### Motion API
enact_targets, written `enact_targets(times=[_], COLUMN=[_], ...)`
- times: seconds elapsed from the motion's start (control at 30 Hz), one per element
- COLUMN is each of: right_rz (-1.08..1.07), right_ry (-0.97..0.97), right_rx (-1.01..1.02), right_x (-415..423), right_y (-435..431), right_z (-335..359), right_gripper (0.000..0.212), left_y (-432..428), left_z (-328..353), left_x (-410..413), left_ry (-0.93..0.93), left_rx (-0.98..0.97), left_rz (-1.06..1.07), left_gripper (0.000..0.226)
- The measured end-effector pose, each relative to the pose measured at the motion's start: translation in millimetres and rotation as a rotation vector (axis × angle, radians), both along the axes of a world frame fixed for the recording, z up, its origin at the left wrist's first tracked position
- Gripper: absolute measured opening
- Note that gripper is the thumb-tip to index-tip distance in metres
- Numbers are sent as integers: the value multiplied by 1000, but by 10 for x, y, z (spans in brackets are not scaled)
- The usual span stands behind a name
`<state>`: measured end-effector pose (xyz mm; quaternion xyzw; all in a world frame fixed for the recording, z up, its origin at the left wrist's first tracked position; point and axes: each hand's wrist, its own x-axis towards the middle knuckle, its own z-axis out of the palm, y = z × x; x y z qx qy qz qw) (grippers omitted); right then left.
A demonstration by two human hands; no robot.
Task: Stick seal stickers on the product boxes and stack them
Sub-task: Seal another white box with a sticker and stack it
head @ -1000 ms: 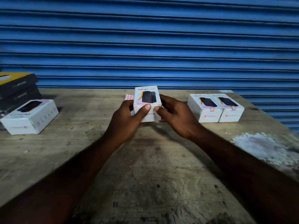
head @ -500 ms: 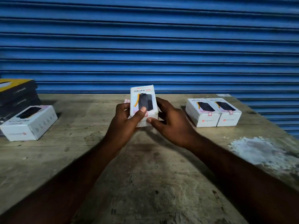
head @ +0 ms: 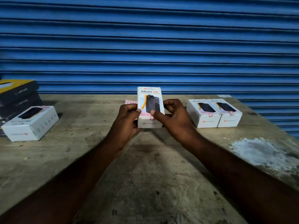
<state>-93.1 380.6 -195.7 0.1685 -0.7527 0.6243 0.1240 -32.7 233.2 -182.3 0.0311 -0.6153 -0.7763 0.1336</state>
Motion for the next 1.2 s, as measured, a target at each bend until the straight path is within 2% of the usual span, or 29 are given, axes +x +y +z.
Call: enact_targets(times=[0.1, 0.2, 0.27, 0.4, 0.47, 0.57, 0.67, 0.77, 0.87, 1.0, 1.1, 1.2], right_rz=[-104, -161, -176, -10, 86, 112, 156, 277, 427, 430, 347, 332], right_ry=[-3, 25, 65, -2, -76, -85, -104, -161, -215, -207, -194, -160], right_rx=[-24, -8, 13, -87, -67, 54, 6, -105, -222, -189, -141, -131], right_x=[-37, -37, -15, 82, 96, 103, 114, 130, 121, 80, 27, 17], right_y=[-2, 9, 8, 4, 11, 7, 26, 47, 38, 79, 105, 110], right_z=[-35, -30, 8, 97, 98, 88, 81, 100, 109, 113, 128, 123], right_gripper=[31, 22, 21, 29, 39, 62, 50, 44, 44, 45, 54, 52], left_y=[-15, -21, -8, 12, 10, -27, -68, -97, -118, -54, -57, -77], left_z=[-53, -84, -71, -53, -49, -35, -59, -83, -57, -41, -31, -2], left_x=[-17, 2, 29, 42, 49, 32, 3, -8, -4, 43, 44, 44], left_ry=[18, 78, 125, 151, 153, 177, 190, 163, 76, 36, 20, -6], left_rx=[-111, -274, -310, -260, -238, -217, -283, -385, -284, -267, -230, -178], left_rz=[52, 132, 144, 133, 124, 89, 101, 178, 88, -36, -9, 6], left_gripper=[12, 35, 54, 72, 68, 47, 38, 53, 64, 34, 27, 29])
